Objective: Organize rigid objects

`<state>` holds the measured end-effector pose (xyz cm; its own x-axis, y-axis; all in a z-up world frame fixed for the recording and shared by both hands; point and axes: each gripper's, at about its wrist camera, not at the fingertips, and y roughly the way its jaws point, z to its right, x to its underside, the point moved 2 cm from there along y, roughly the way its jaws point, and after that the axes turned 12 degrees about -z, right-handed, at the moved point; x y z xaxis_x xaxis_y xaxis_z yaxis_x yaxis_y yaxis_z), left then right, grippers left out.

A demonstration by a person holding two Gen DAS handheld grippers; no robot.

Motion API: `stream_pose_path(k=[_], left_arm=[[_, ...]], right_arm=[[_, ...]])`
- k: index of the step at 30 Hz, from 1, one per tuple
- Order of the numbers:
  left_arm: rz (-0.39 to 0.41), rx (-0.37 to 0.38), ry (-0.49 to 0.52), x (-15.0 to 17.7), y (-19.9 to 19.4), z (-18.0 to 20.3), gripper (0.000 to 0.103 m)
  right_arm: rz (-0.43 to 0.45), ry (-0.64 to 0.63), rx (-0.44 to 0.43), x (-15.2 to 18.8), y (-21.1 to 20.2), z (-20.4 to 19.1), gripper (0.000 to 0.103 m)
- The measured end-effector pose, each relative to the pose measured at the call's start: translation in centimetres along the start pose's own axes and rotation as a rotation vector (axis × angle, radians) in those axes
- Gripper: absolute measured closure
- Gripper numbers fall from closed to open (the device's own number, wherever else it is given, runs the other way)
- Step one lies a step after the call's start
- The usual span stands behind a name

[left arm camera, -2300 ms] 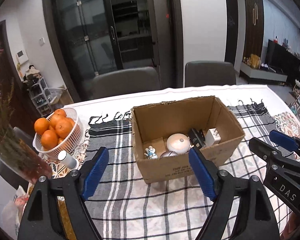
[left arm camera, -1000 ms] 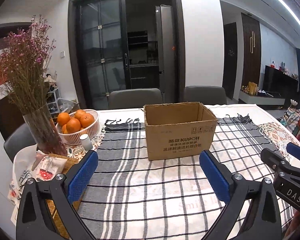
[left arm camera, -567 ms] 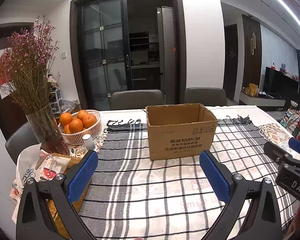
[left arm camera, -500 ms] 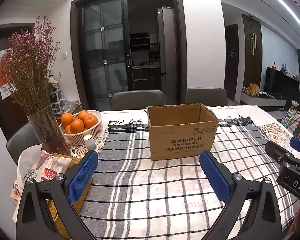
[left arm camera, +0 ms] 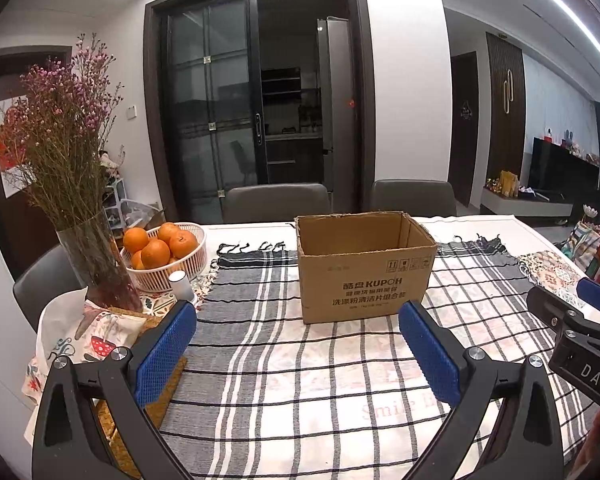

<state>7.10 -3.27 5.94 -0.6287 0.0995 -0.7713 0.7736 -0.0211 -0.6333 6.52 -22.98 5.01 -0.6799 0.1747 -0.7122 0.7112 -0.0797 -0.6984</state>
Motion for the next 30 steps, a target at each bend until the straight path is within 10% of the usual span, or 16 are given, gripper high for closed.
stream_pose_path(k=[30], left_arm=[[0.007, 0.000, 0.001, -0.12, -0.40, 0.01, 0.000]], right_arm=[[0.001, 0.000, -0.003, -0.18, -0.03, -0.36, 0.024]])
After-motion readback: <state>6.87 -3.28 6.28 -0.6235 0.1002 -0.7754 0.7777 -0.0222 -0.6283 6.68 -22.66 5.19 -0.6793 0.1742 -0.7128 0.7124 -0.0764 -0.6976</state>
